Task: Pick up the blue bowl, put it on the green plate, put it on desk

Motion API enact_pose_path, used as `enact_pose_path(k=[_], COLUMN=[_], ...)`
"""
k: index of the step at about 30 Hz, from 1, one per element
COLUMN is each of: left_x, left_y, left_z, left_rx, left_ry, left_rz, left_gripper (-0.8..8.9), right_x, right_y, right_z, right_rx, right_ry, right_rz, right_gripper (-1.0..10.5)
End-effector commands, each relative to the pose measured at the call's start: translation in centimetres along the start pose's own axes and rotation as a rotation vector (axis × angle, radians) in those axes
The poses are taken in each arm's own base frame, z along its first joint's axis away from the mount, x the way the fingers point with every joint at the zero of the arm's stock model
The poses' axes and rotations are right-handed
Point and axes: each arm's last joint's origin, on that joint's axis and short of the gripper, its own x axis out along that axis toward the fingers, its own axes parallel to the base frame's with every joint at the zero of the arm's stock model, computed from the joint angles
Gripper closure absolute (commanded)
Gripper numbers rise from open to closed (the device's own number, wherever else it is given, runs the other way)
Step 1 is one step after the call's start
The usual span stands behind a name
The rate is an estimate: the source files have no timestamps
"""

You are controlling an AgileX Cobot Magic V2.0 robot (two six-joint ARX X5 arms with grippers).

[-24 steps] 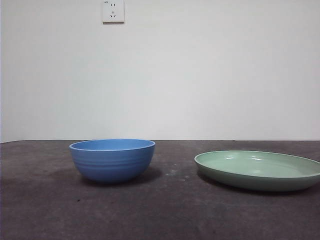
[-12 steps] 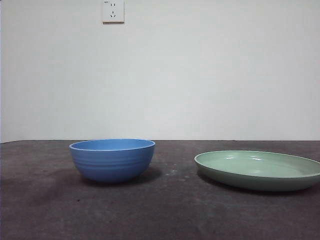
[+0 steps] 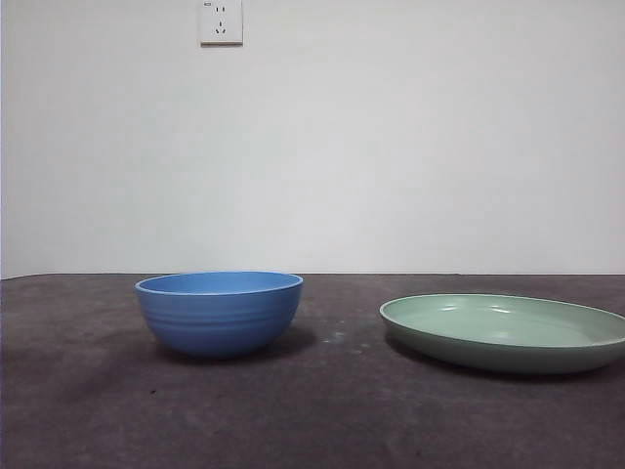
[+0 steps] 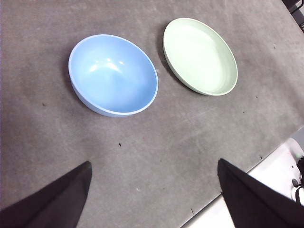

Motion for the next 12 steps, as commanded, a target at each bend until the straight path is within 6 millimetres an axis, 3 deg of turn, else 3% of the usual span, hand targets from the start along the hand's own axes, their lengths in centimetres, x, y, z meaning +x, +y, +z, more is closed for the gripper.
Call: enact_pose_path(k=[1, 7, 12], left_x=[0.0, 1.4, 3.7], left_y=[0.0, 0.2, 0.3], left_z=[0.8, 3.0, 5.8], left_rx=[-0.016, -0.041, -0.024], left_ry=[-0.008, -0.005, 0.048], left_rz=[-0.005, -0.008, 0.071], left_gripper=[3.85, 3.86, 3.92], right_x=[-0.3, -0.3, -0.3], right_y=[0.2, 0.2, 0.2], right_z=[0.5, 0.6, 0.6], right_rx=[-0.004, 0.0, 0.003], right_ry=[-0.019, -0.026, -0.026], right_rz=[0.003, 0.003, 0.003], right_gripper=[5.9, 5.9, 5.9])
